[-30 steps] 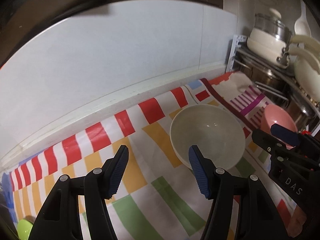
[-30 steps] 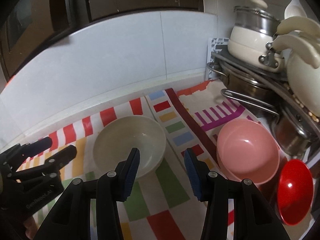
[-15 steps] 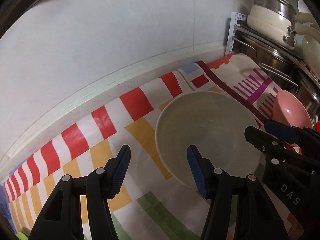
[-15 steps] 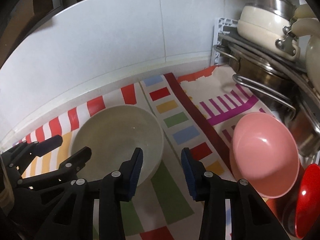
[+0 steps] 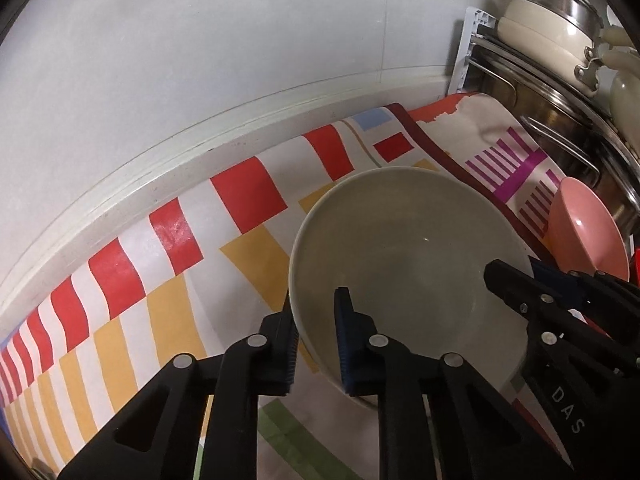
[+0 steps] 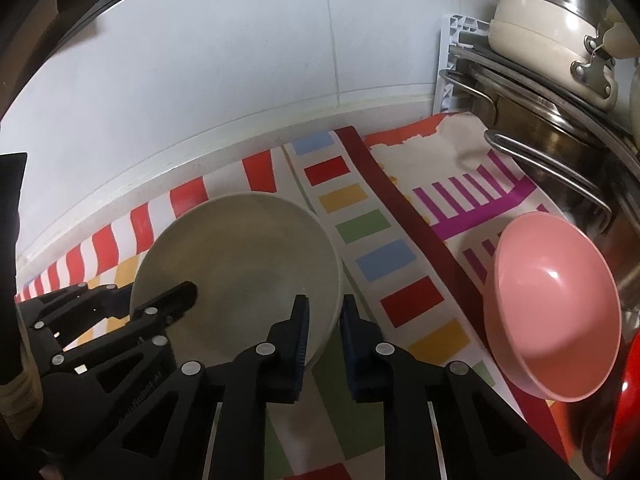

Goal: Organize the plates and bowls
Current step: 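Carry the white bowl with both grippers toward the plate stack by the sink, then set the white bowl down beside the plates and open both grippers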

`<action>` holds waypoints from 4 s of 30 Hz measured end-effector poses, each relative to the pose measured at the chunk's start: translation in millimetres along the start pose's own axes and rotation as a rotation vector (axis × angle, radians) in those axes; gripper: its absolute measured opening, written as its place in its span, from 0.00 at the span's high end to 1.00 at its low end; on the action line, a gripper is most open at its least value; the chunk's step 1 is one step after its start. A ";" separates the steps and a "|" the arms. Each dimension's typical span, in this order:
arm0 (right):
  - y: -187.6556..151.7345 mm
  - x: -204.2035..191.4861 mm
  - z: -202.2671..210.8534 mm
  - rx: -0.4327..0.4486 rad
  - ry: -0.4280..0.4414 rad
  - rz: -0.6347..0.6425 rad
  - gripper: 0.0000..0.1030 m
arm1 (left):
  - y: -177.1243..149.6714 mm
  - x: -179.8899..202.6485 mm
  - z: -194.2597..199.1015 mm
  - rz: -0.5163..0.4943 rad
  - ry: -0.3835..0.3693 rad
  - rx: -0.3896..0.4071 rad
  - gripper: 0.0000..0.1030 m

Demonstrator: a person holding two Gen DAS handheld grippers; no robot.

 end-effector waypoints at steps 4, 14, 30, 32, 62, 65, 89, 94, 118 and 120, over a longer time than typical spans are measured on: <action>0.4 -0.7 -0.4 -0.010 -0.009 -0.012 0.85 | -2.7 -1.2 2.5 0.008 0.004 -0.003 0.83; -2.1 -13.3 24.1 0.007 -0.006 -0.022 0.85 | -12.2 -8.8 30.7 0.035 0.003 0.011 0.83; -18.6 -63.9 87.3 0.056 0.035 0.041 0.85 | -45.4 -46.8 111.4 0.108 0.064 0.076 0.83; -21.8 -72.0 93.3 0.057 0.049 0.051 0.85 | -53.3 -54.6 121.8 0.128 0.077 0.081 0.83; -111.1 -147.2 106.7 -0.113 0.211 0.218 0.85 | -172.7 -99.0 168.9 0.273 0.186 -0.032 0.83; -117.8 -147.6 103.8 -0.133 0.210 0.224 0.85 | -181.2 -98.3 164.5 0.278 0.184 -0.057 0.83; -141.3 -154.1 88.2 -0.219 0.202 0.270 0.85 | -213.5 -97.6 137.5 0.291 0.186 -0.166 0.83; -142.0 -154.3 88.6 -0.226 0.206 0.276 0.85 | -215.8 -97.9 135.8 0.300 0.169 -0.173 0.83; -99.5 -112.0 138.4 -0.045 0.161 0.175 0.61 | -154.3 -75.7 199.6 0.216 0.144 0.055 0.39; -92.9 -104.2 144.2 -0.025 0.149 0.161 0.60 | -143.0 -68.8 201.8 0.198 0.127 0.070 0.37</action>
Point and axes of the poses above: each gripper's, at about its wrist camera, not at the fingertips, and z roughly against the way its jaws point, x to its right, y to its top, the point moved 1 cm from there along -z, roughly the way its jaws point, and after that the axes turned 5 degrees about y, right-handed, at the moved point
